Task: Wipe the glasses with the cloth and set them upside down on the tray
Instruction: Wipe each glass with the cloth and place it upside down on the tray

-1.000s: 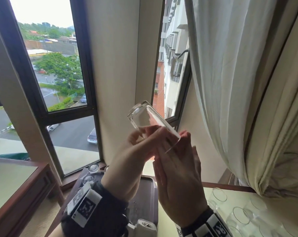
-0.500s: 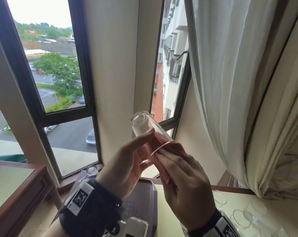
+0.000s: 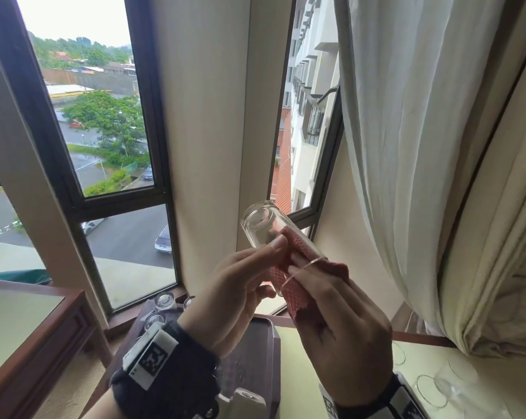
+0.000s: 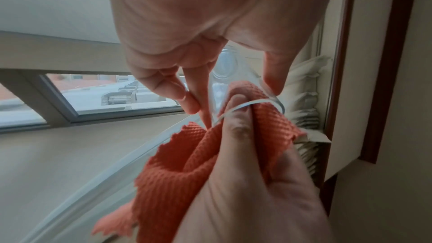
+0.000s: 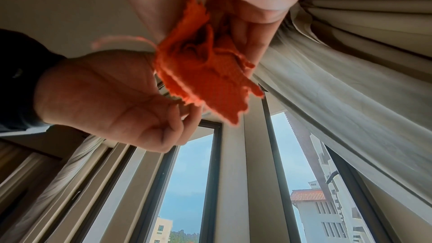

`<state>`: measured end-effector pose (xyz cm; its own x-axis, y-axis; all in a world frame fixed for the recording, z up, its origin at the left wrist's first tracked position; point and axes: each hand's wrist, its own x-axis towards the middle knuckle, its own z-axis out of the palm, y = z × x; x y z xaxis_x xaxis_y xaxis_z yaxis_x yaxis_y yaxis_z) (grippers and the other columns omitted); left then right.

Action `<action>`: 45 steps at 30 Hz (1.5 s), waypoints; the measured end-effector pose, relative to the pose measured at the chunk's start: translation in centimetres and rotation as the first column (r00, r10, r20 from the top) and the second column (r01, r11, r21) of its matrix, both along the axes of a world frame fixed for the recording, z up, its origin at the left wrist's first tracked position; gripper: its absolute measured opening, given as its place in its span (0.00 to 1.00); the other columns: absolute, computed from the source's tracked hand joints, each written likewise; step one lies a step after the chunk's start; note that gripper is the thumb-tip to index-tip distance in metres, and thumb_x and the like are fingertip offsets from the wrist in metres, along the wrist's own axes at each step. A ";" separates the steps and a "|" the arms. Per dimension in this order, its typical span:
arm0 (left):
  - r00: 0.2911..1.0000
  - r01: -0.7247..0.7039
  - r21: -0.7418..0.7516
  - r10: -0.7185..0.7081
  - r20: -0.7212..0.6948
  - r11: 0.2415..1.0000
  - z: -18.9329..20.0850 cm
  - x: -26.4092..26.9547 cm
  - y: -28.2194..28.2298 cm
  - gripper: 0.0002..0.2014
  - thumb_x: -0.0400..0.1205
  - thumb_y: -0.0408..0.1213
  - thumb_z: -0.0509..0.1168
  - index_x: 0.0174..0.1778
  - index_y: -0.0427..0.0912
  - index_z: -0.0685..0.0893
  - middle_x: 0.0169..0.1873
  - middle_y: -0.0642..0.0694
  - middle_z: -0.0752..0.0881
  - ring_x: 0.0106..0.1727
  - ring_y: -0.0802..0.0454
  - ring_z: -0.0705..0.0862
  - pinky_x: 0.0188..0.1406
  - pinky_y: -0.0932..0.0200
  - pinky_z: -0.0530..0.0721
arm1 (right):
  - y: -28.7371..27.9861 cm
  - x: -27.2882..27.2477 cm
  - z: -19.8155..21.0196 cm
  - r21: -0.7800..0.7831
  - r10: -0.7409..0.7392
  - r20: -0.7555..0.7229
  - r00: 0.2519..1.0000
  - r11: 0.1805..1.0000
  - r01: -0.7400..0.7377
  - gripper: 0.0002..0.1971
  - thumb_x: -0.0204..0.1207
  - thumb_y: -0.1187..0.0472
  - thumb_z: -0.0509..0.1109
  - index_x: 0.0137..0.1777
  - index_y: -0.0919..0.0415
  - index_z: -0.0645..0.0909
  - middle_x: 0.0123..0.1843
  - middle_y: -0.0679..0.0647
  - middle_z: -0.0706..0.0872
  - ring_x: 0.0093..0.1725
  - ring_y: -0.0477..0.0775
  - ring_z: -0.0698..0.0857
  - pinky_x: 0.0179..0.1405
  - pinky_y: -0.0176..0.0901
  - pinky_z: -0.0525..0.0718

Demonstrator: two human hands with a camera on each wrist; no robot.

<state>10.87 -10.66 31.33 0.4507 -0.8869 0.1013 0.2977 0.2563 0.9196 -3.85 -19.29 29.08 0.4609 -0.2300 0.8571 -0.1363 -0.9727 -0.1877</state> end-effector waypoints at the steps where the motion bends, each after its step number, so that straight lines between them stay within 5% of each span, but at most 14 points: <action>1: 1.000 0.003 0.004 -0.003 -0.025 1.000 0.1 0.1 -0.1 0.33 0.78 0.59 0.75 0.67 0.32 0.88 0.64 0.18 0.83 0.59 0.37 0.77 0.63 0.37 0.68 | -0.1 -0.2 0.1 0.001 0.025 -0.008 1.000 1.000 -0.025 0.17 0.82 0.51 0.72 0.63 0.61 0.90 0.68 0.49 0.87 0.65 0.53 0.88 0.59 0.49 0.91; 6: 0.985 0.006 0.024 -0.002 -0.170 1.000 0.3 1.0 -0.2 0.32 0.80 0.55 0.72 0.75 0.38 0.85 0.71 0.24 0.84 0.69 0.26 0.83 0.86 0.24 0.66 | 0.1 -0.9 0.4 0.031 0.081 -0.231 0.970 0.997 -0.076 0.30 0.80 0.45 0.70 0.81 0.52 0.76 0.84 0.45 0.73 0.79 0.54 0.77 0.64 0.53 0.88; 11: 0.995 -0.008 0.079 0.016 -0.103 0.997 -0.7 1.5 -0.3 0.27 0.78 0.56 0.74 0.67 0.40 0.91 0.66 0.25 0.88 0.64 0.24 0.82 0.77 0.23 0.71 | -0.1 -1.0 -0.4 0.042 0.040 -0.398 0.916 0.999 -0.026 0.30 0.85 0.48 0.64 0.86 0.46 0.66 0.89 0.43 0.63 0.79 0.52 0.77 0.57 0.48 0.91; 17: 1.000 0.017 0.092 -0.019 0.016 0.996 -2.5 0.5 -0.4 0.27 0.81 0.55 0.74 0.64 0.34 0.91 0.65 0.22 0.86 0.60 0.29 0.83 0.65 0.32 0.73 | 0.3 -0.4 -0.5 0.107 0.023 -0.430 0.903 0.994 0.025 0.13 0.87 0.47 0.58 0.65 0.46 0.80 0.56 0.44 0.88 0.38 0.51 0.85 0.32 0.44 0.86; 20: 0.999 0.039 0.075 -0.040 0.011 0.996 -2.9 0.6 -0.3 0.25 0.82 0.51 0.73 0.64 0.32 0.91 0.66 0.21 0.86 0.66 0.20 0.83 0.76 0.23 0.73 | 0.9 -0.3 -0.2 0.180 0.079 -0.435 0.897 0.984 0.001 0.11 0.87 0.48 0.59 0.64 0.44 0.78 0.51 0.44 0.90 0.37 0.50 0.86 0.33 0.45 0.89; 25: 0.990 0.135 -0.009 -0.135 0.034 0.991 -3.7 0.3 0.1 0.25 0.74 0.51 0.83 0.60 0.37 0.93 0.57 0.34 0.92 0.60 0.40 0.89 0.64 0.51 0.86 | 1.0 -0.2 0.1 0.332 0.180 -0.447 0.876 0.943 -0.025 0.18 0.83 0.47 0.54 0.68 0.45 0.77 0.44 0.46 0.90 0.38 0.52 0.85 0.40 0.47 0.85; 29: 0.985 0.162 -0.058 -0.158 0.067 0.985 -3.7 0.5 0.4 0.23 0.76 0.47 0.80 0.61 0.34 0.91 0.58 0.33 0.91 0.61 0.38 0.88 0.66 0.48 0.85 | 1.6 -0.2 0.5 0.478 0.286 -0.448 0.847 0.877 -0.044 0.24 0.68 0.52 0.62 0.66 0.37 0.71 0.34 0.50 0.85 0.34 0.56 0.83 0.37 0.48 0.83; 31: 0.980 0.197 -0.097 -0.194 0.047 0.976 -3.6 0.7 0.5 0.26 0.75 0.48 0.83 0.62 0.34 0.91 0.59 0.32 0.91 0.61 0.36 0.89 0.67 0.45 0.85 | 1.9 0.1 0.5 0.688 0.458 -0.295 0.839 0.711 -0.146 0.27 0.66 0.63 0.67 0.65 0.39 0.75 0.36 0.55 0.88 0.34 0.61 0.87 0.37 0.57 0.89; 34: 0.969 0.248 -0.148 -0.248 0.018 0.958 -2.9 0.8 0.6 0.27 0.72 0.52 0.85 0.62 0.39 0.93 0.57 0.37 0.93 0.58 0.37 0.90 0.65 0.44 0.85 | 2.7 0.6 1.2 0.883 0.703 0.261 0.662 0.104 -0.458 0.29 0.65 0.82 0.63 0.64 0.59 0.82 0.39 0.67 0.88 0.36 0.74 0.87 0.31 0.56 0.90; 36: 0.965 0.263 -0.159 -0.263 0.019 0.952 -2.5 1.0 0.3 0.24 0.73 0.54 0.84 0.59 0.42 0.94 0.53 0.40 0.93 0.53 0.42 0.92 0.58 0.49 0.89 | 3.0 1.2 1.5 0.866 0.698 0.387 0.602 -0.050 -0.498 0.28 0.65 0.83 0.61 0.64 0.65 0.81 0.40 0.66 0.89 0.36 0.68 0.88 0.30 0.54 0.88; 38: 0.980 0.199 -0.109 -0.201 -0.008 0.974 -2.2 1.0 -0.3 0.25 0.71 0.58 0.85 0.53 0.40 0.94 0.47 0.36 0.91 0.46 0.37 0.87 0.48 0.49 0.86 | 2.6 1.8 1.0 0.879 0.636 0.214 0.741 0.207 -0.430 0.19 0.69 0.75 0.65 0.57 0.59 0.83 0.37 0.64 0.90 0.33 0.66 0.88 0.26 0.55 0.88; 40: 0.995 0.069 -0.033 -0.066 0.077 0.997 -1.8 0.9 -0.8 0.23 0.72 0.59 0.84 0.44 0.40 0.94 0.42 0.37 0.88 0.44 0.40 0.82 0.46 0.47 0.75 | 1.5 1.9 0.1 0.586 0.368 -0.201 0.908 0.788 -0.189 0.08 0.72 0.64 0.72 0.49 0.51 0.82 0.31 0.54 0.88 0.27 0.53 0.85 0.25 0.44 0.86; 41: 0.990 0.019 -0.021 -0.016 0.143 1.000 -1.3 0.8 -0.8 0.18 0.75 0.56 0.83 0.39 0.42 0.94 0.38 0.43 0.89 0.40 0.46 0.83 0.43 0.52 0.78 | 0.8 1.9 -0.3 0.355 0.183 -0.337 0.924 0.933 -0.055 0.06 0.73 0.59 0.73 0.47 0.50 0.81 0.29 0.49 0.87 0.25 0.49 0.84 0.24 0.36 0.84; 45: 0.964 0.001 0.031 -0.009 0.265 1.000 0.0 0.6 -0.9 0.17 0.75 0.47 0.78 0.50 0.37 0.96 0.45 0.42 0.96 0.46 0.54 0.94 0.44 0.70 0.86 | -0.3 2.5 -0.7 0.168 -0.017 -0.377 0.926 0.982 0.087 0.15 0.75 0.53 0.67 0.62 0.51 0.77 0.35 0.49 0.89 0.27 0.50 0.86 0.28 0.43 0.88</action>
